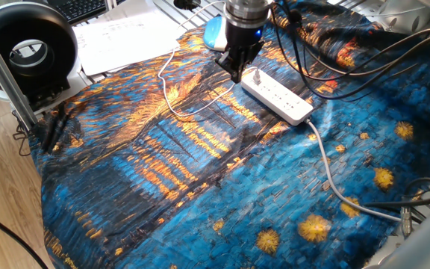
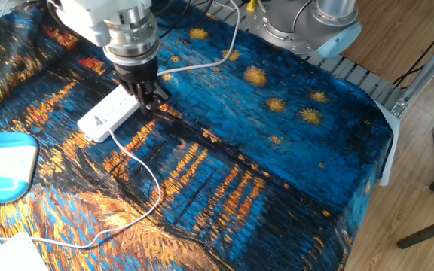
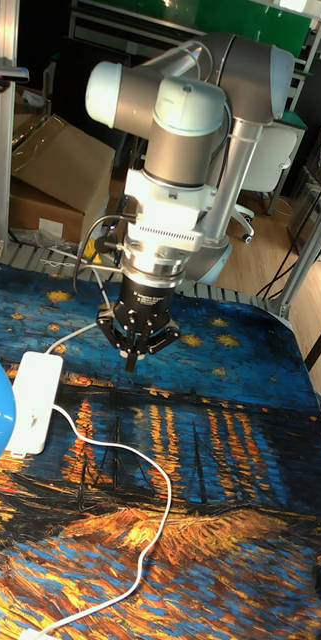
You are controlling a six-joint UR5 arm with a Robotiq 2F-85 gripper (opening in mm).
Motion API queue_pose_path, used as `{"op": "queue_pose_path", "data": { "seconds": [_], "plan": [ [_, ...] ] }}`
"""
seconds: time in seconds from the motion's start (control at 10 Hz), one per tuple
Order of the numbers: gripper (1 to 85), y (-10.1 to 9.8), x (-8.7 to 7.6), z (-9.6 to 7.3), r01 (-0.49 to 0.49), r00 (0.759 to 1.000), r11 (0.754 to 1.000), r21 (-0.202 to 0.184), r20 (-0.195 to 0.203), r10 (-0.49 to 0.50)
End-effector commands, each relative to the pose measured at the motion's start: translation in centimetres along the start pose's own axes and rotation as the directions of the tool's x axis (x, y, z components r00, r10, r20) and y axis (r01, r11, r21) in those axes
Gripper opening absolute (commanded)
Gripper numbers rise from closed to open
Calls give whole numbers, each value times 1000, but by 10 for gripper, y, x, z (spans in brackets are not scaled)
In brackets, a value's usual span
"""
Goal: Plug in the power cord of the desk lamp, turn on the socket, and light up the desk lamp
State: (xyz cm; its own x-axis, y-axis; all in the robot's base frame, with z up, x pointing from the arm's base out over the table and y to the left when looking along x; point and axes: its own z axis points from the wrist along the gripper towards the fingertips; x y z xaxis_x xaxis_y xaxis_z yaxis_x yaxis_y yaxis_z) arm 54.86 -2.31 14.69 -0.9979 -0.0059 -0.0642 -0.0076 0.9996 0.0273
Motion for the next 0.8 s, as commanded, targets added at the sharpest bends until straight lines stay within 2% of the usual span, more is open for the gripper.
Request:
{"op": "queue_pose_path", "data": {
  "seconds": [0.0,0.1,0.4,0.7],
  "plan": [
    [13,3,-9,1,-21,1000,1000,-13,15,21],
    [13,-1,-11,4,-26,1000,1000,0,14,26],
    [13,8,-7,4,-56,998,998,-34,-4,56],
    [13,4,-6,3,-55,998,998,-14,-6,55]
  ]
}}
